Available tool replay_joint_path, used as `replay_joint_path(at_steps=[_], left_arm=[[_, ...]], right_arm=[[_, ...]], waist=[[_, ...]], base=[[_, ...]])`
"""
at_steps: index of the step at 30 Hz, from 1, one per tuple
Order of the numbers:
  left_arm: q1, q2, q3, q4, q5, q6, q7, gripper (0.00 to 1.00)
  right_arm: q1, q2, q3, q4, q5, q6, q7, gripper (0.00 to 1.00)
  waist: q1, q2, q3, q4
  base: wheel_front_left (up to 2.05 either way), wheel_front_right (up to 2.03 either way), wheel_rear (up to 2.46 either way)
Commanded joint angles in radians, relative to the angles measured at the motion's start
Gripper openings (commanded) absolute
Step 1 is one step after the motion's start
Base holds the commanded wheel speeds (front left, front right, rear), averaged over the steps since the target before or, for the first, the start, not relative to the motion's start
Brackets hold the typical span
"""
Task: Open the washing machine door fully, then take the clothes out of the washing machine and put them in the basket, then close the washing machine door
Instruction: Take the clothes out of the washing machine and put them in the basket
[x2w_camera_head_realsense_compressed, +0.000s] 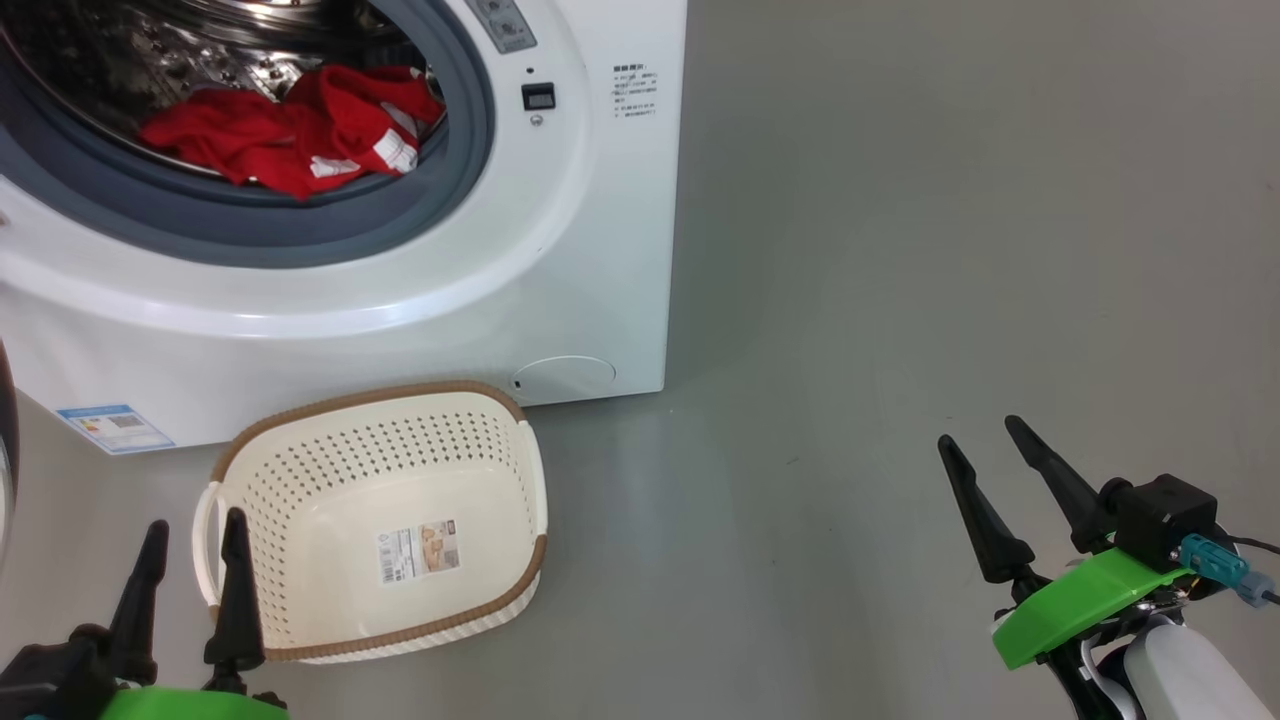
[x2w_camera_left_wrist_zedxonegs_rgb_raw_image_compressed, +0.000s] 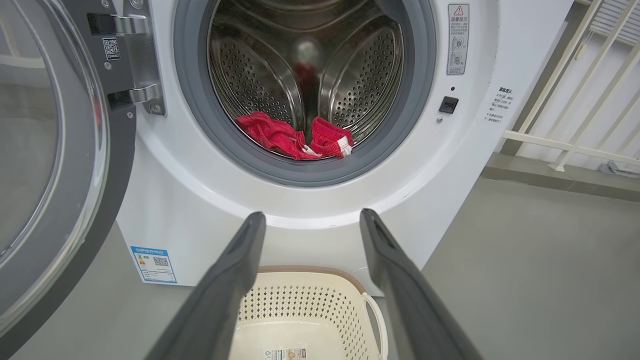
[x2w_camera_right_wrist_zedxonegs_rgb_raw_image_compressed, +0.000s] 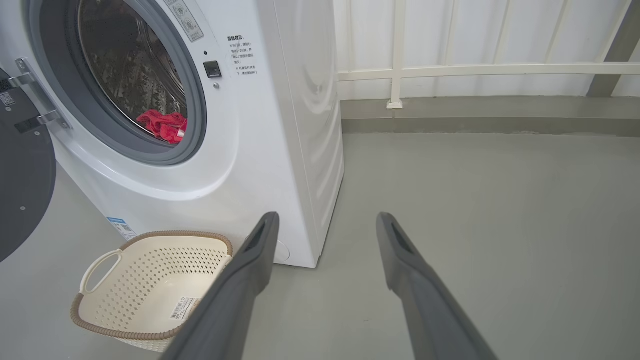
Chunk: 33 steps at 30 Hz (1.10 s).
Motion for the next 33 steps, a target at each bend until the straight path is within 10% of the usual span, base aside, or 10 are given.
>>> replay_joint_path(at_steps=[1, 33], left_arm=[[-0.003, 0.027, 0.033, -0.03, 0.007, -0.003, -0.005, 1.0], [-0.007, 0.027, 0.03, -0.024, 0.015, -0.003, -0.005, 1.0]], right_arm=[[0.005, -0.009, 0.014, -0.027, -0.012, 0.002, -0.012, 1.0], [-0.002, -0.011, 0.025, -0.033, -0.013, 0.002, -0.012, 1.0]], waist=[[0.0, 0.0, 0.001, 0.002], [0.0, 0.0, 0.011, 0.024]], base=[[0.0, 0.0, 0.0], [0.66, -0.66, 0.0]])
